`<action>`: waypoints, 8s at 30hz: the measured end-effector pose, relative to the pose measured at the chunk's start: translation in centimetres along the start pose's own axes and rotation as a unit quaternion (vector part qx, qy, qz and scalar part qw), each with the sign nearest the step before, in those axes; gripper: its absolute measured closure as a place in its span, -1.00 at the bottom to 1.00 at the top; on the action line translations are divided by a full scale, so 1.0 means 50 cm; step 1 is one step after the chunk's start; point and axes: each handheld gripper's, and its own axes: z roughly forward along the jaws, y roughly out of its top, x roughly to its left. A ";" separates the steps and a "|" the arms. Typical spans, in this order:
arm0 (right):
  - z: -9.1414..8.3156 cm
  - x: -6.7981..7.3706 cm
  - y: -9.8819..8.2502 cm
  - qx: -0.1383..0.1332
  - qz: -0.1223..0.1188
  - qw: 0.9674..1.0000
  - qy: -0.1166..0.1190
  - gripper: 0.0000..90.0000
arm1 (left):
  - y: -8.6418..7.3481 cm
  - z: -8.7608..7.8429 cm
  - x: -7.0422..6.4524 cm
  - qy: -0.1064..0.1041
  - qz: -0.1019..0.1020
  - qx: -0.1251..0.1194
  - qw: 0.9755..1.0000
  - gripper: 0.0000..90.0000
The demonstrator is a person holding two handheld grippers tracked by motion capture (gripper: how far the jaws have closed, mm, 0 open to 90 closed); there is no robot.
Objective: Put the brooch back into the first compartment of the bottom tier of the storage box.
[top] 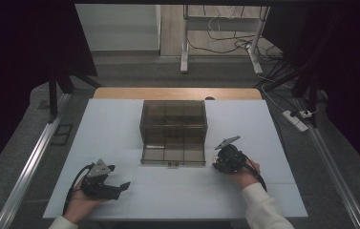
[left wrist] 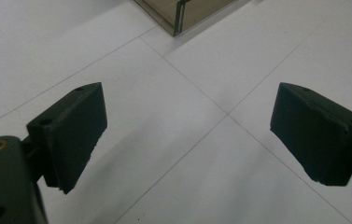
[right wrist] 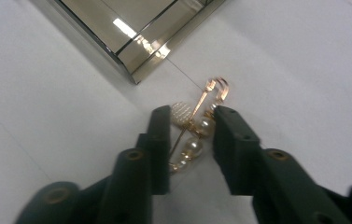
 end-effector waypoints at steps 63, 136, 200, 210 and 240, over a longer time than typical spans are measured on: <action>-0.088 0.003 0.023 -0.167 -0.005 0.986 0.031 0.81 | 0.000 0.003 0.000 0.006 0.004 -0.002 1.000 -0.76; 0.024 0.126 0.188 -0.193 -0.075 0.974 0.094 0.81 | -0.002 0.001 -0.002 0.003 0.000 -0.004 1.000 -0.76; 0.094 0.206 0.257 -0.179 -0.103 0.972 0.115 0.04 | -0.004 0.004 -0.005 0.002 0.010 -0.001 1.000 -0.76; 0.077 0.190 0.253 -0.188 -0.096 0.972 0.107 -0.06 | -0.004 0.004 -0.004 0.003 0.009 -0.001 1.000 -0.76; 0.039 0.161 0.227 -0.203 -0.090 0.969 0.109 -0.12 | -0.009 0.001 0.000 0.004 0.005 -0.006 1.000 -0.76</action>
